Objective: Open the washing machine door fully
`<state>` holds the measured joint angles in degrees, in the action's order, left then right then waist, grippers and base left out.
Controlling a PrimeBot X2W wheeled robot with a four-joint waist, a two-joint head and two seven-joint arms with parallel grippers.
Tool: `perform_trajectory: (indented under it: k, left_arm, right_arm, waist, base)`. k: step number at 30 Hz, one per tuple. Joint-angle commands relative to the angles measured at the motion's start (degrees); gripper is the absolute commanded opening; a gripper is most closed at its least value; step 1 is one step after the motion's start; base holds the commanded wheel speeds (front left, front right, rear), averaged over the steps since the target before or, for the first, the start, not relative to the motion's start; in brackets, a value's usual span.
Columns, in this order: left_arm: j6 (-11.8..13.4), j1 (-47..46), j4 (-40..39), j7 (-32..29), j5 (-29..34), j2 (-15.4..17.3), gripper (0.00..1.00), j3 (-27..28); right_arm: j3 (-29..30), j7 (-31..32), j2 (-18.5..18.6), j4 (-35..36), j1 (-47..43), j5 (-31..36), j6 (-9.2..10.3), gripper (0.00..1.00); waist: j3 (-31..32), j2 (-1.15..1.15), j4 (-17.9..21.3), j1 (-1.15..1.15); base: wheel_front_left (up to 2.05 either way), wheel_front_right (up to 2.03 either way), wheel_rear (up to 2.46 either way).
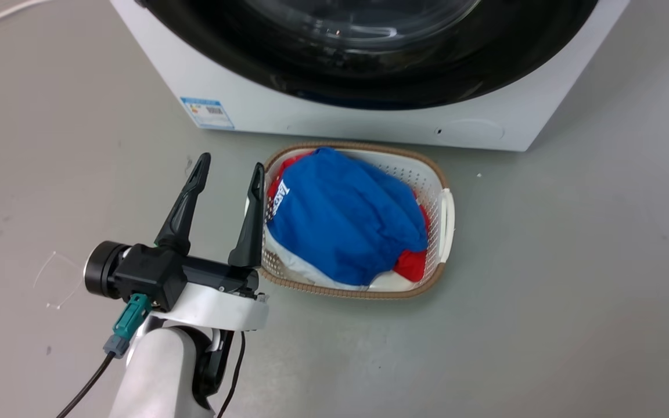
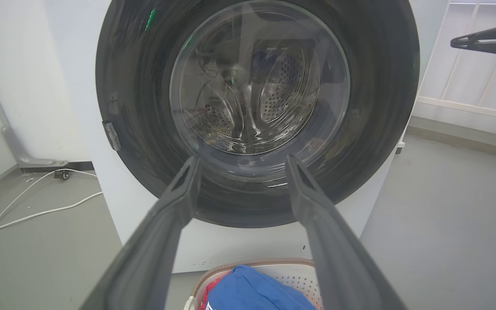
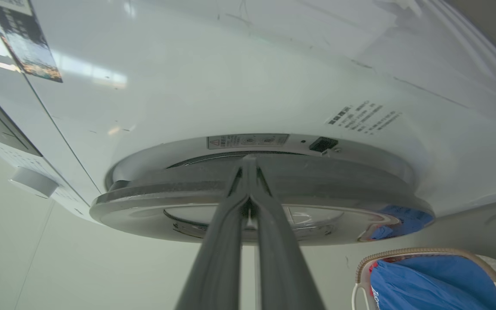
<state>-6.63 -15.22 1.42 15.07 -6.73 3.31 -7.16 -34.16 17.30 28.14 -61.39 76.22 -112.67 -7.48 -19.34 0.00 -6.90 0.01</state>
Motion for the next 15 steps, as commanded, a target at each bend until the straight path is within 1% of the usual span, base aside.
perform_trajectory:
  k: [1, 4, 5, 10, 15]
  left_arm:
    - [-0.28, -0.49, -0.17, 0.14, -0.11, -0.07, 1.00, -0.13]
    - [-0.30, -1.80, -0.59, 0.14, -0.26, -0.25, 1.00, -0.68]
    - [-0.30, -1.80, -0.59, 0.14, -0.26, -0.25, 1.00, -0.68]
    - [-0.21, -3.06, -0.77, 0.14, -0.48, -0.34, 1.00, -0.89]
    - [-0.24, -4.19, -0.95, 0.14, -0.65, -0.40, 1.00, -1.09]
  right_arm:
    - [-0.34, 0.34, -0.42, -0.48, 1.26, 0.24, -0.02, 0.00]
    - [-3.12, 1.49, -2.09, -4.83, 6.62, 1.76, -0.02, 0.00]
    - [-3.12, 1.49, -2.09, -4.83, 6.62, 1.76, -0.02, 0.00]
    - [-5.94, 3.35, -3.81, -9.21, 11.92, 3.61, -0.02, 0.00]
    - [-7.64, 5.12, -4.74, -11.25, 15.13, 4.79, -0.02, 0.00]
  waist:
    - [-1.07, 0.00, -0.76, -0.01]
    - [-3.13, 0.00, -1.47, -0.01]
    - [-3.13, 0.00, -1.47, -0.01]
    - [-5.60, 0.00, -2.13, -0.01]
    - [-7.74, 0.00, -2.57, -0.01]
  base:
    - [0.00, 0.00, 0.00]
    - [0.00, 0.00, 0.00]
    - [0.00, 0.00, 0.00]
    - [0.00, 0.00, 0.00]
    - [0.00, 0.00, 0.00]
